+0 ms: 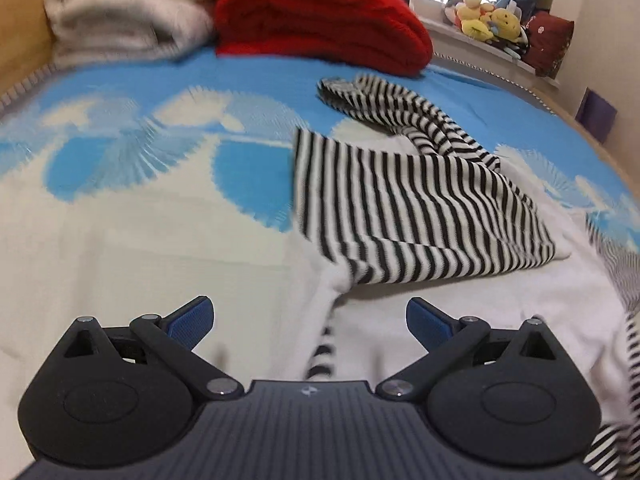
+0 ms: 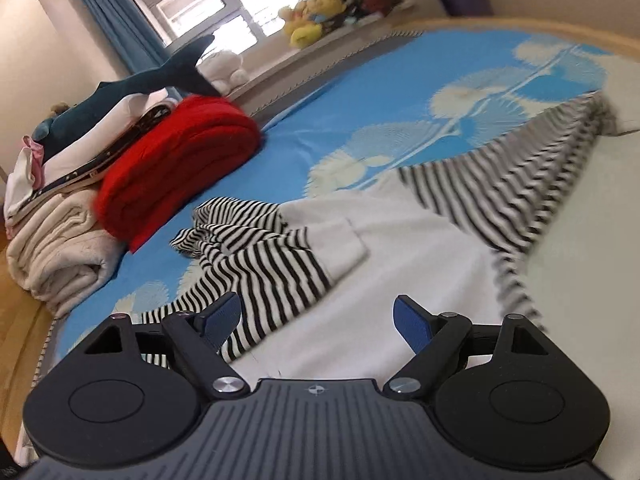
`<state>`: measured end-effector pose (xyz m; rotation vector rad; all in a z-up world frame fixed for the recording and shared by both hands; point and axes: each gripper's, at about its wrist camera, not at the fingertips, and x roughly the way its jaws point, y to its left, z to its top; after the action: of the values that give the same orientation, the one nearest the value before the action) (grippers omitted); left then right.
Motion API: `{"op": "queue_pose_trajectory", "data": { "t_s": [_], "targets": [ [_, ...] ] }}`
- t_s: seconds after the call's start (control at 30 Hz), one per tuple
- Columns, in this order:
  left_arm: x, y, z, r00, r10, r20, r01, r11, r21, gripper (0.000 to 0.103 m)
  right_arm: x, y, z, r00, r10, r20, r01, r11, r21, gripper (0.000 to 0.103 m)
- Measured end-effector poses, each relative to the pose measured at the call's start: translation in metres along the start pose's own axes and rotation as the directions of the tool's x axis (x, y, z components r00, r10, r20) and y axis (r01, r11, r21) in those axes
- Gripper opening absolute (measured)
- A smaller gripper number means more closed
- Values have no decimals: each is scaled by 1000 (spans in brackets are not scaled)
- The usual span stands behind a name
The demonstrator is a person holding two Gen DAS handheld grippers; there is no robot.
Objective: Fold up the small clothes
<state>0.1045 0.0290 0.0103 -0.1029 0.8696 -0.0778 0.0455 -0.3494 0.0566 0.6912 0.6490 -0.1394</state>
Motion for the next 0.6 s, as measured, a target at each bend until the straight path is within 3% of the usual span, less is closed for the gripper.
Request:
{"op": "queue_pose_trajectory", "data": {
  "t_s": [0.1,0.23,0.3,0.37,0.53,0.6],
  "targets": [
    [24,0,5,999,-4,-36,4,1000,11,102,51,-7,20,995,72,-76,-68,997,44,79],
    [48,-1,17,998,42,-44,-41,999,28,103,101,-7,31,997,-58,-56,59,998,13,75],
    [55,5,19,996,63,-56,-64,998,-14,103,122,-8,32,989,-138,-42,138,990,1,75],
    [62,7,19,995,51,-86,-54,998,-34,102,139,-11,28,982,-178,-64,179,984,5,75],
    [66,-3,13,993,62,-103,-58,997,45,102,163,-5,21,975,-208,-82,203,977,-64,74],
    [68,-5,12,992,67,-105,-62,997,51,102,168,5,19,975,-211,-73,199,970,-140,57]
  ]
}}
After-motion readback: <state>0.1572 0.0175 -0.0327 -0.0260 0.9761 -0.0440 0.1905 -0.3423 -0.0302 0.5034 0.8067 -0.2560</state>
